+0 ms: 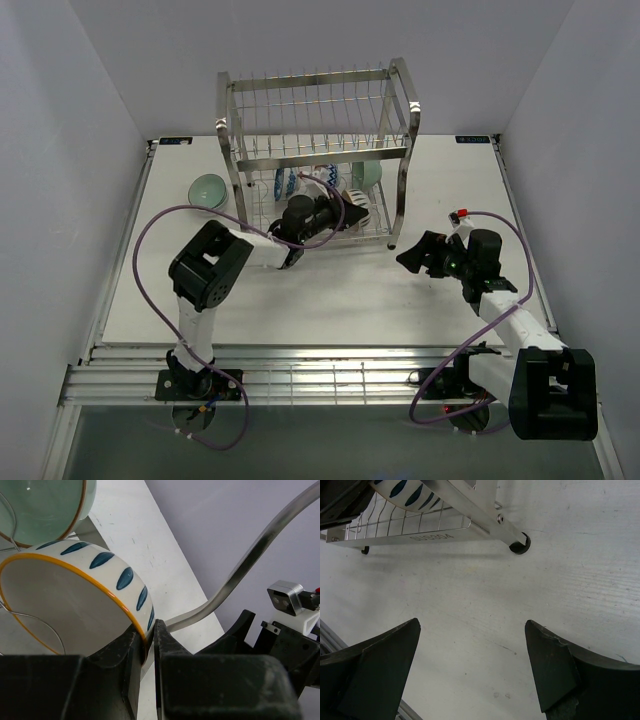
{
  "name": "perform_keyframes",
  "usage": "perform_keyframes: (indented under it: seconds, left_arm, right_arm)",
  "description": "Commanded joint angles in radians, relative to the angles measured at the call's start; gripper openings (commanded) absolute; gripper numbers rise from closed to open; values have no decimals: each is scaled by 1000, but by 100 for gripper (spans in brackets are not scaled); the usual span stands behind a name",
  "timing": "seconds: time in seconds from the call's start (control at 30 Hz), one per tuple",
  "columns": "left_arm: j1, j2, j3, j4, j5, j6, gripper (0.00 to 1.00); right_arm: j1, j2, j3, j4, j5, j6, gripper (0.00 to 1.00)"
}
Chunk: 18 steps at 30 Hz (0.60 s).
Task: Unload the bowls from the dish rack
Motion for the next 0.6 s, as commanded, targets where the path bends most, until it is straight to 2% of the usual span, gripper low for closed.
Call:
perform_keyframes:
  seconds: [0.0, 0.23, 0.57]
  left_arm:
    - [5, -7, -13, 133, 73, -32, 0]
    - [12, 31, -18, 273, 181, -63, 0]
    - [46, 38, -41, 317, 331, -39, 0]
  right_arm:
    - [7, 11, -6, 37, -6, -5, 91]
    - [6, 20, -3, 32, -6, -7, 91]
    - [7, 20, -2, 31, 0, -11, 91]
